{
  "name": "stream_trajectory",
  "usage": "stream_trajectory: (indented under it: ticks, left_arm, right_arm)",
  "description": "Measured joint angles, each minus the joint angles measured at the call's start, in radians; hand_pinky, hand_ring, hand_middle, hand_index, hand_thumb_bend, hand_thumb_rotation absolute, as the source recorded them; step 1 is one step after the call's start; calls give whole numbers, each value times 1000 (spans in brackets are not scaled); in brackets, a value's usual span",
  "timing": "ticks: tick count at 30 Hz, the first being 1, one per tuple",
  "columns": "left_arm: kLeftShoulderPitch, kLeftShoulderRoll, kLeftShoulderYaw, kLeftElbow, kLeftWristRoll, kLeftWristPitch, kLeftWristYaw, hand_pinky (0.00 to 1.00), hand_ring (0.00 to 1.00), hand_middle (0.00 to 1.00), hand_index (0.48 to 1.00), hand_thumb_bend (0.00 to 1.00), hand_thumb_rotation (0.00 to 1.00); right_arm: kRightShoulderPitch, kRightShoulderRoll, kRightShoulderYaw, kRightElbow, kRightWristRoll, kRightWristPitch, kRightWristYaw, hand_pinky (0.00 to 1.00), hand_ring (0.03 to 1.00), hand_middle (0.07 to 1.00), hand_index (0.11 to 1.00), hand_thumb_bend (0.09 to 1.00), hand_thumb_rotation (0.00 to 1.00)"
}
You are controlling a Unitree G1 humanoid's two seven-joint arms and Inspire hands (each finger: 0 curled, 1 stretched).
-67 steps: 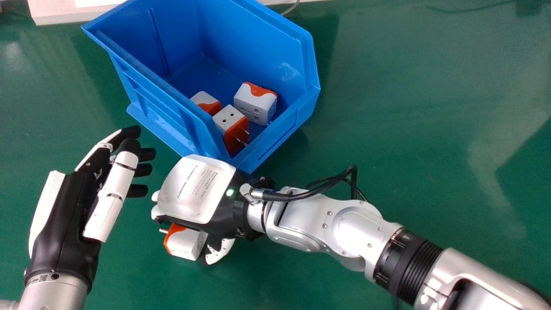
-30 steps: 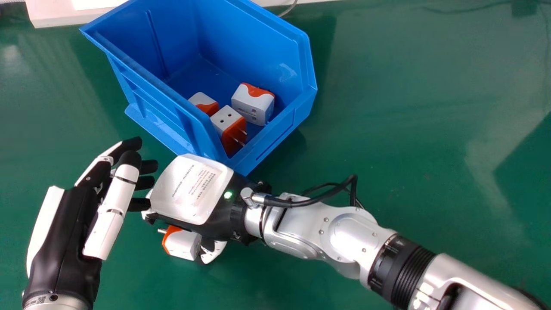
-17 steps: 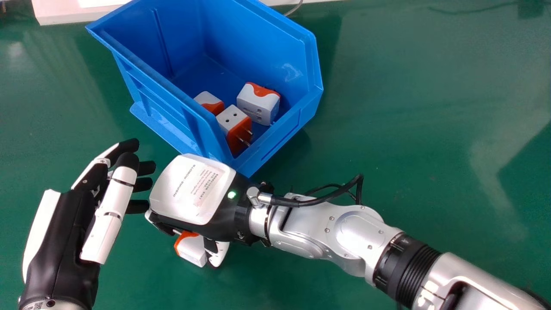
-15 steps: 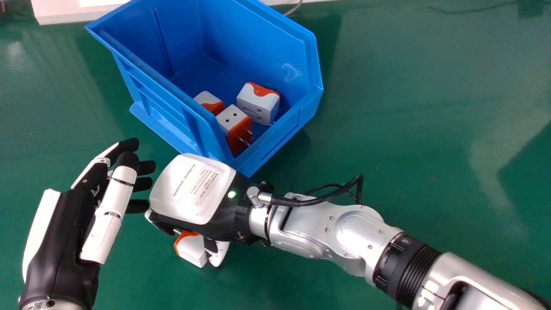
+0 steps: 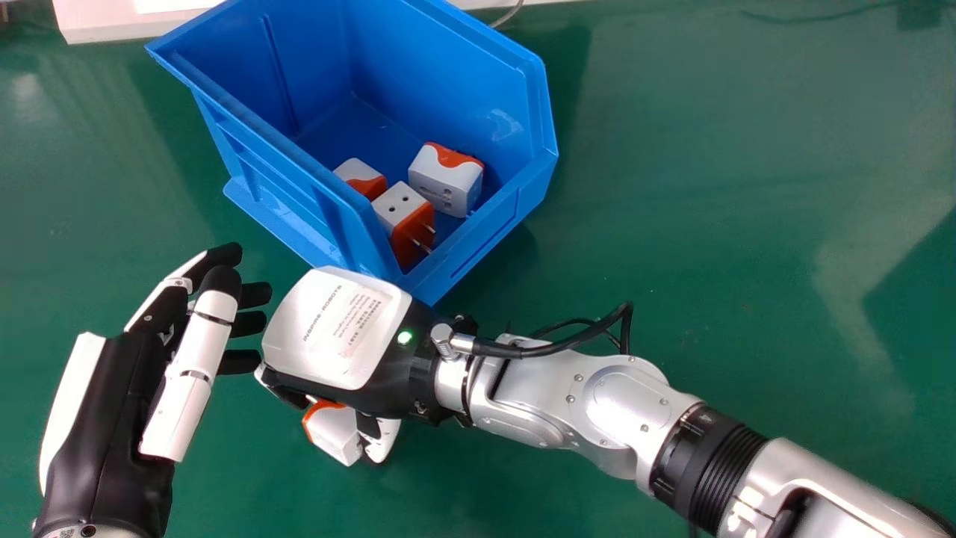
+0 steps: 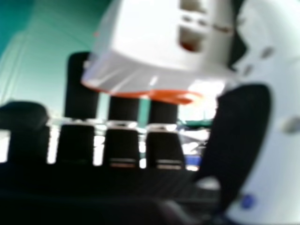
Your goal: Pick all objects and put in blue box
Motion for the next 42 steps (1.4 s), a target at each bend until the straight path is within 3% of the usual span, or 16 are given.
stream_trajectory:
  ticks: [5, 8, 14, 19, 23, 25, 26, 27, 29, 33, 36, 42]
  left_arm:
    - [-6, 0, 2, -2, -1, 4, -2, 689, 771, 783, 855, 436, 905]
    - [-10, 2, 12, -3, -4, 13, -4, 689, 771, 783, 855, 434, 905]
    - [-27, 10, 38, 6, -14, 18, -15, 690, 772, 784, 856, 428, 906]
    - [-42, 24, 65, 30, -23, 18, -26, 690, 774, 784, 857, 424, 907]
    - [-65, 38, 86, 57, -33, 18, -31, 691, 774, 784, 857, 423, 907]
    - [-73, 42, 90, 70, -35, 17, -34, 691, 774, 784, 857, 423, 907]
    - [-80, 44, 91, 77, -36, 17, -35, 691, 774, 785, 858, 423, 907]
    - [-87, 47, 95, 86, -36, 17, -38, 691, 774, 785, 858, 423, 907]
    - [-101, 54, 105, 102, -36, 17, -40, 696, 775, 788, 857, 425, 906]
    - [-127, 69, 113, 131, -38, 17, -43, 703, 779, 792, 858, 425, 904]
    - [-147, 78, 125, 158, -40, 16, -44, 712, 785, 797, 861, 422, 903]
    - [-181, 92, 137, 219, -41, -3, -48, 725, 793, 804, 866, 418, 901]
  right_arm:
    - [11, -1, -3, -5, 0, 4, -14, 15, 52, 107, 468, 516, 115]
    - [24, -1, -15, -21, 3, 15, 0, 15, 51, 106, 468, 516, 115]
    - [68, -12, -51, -114, 31, 44, 23, 15, 53, 109, 469, 516, 116]
    - [117, -48, -78, -223, 43, 50, 55, 17, 55, 116, 469, 516, 116]
    - [174, -92, -106, -331, 27, 73, 35, 46, 83, 177, 479, 516, 93]
    - [206, -112, -120, -375, 25, 88, 21, 46, 83, 177, 479, 516, 93]
    - [222, -120, -127, -396, 25, 91, 18, 93, 141, 246, 487, 515, 74]
    - [237, -126, -133, -412, 25, 92, 16, 93, 141, 246, 487, 515, 74]
    - [265, -131, -145, -442, 27, 96, 14, 150, 216, 331, 511, 512, 47]
    - [325, -134, -175, -507, 36, 110, 11, 180, 261, 383, 528, 509, 30]
    - [374, -145, -206, -575, 56, 110, 14, 218, 306, 428, 532, 509, 19]
    - [456, -179, -266, -682, 84, 105, 18, 257, 351, 473, 527, 511, 9]
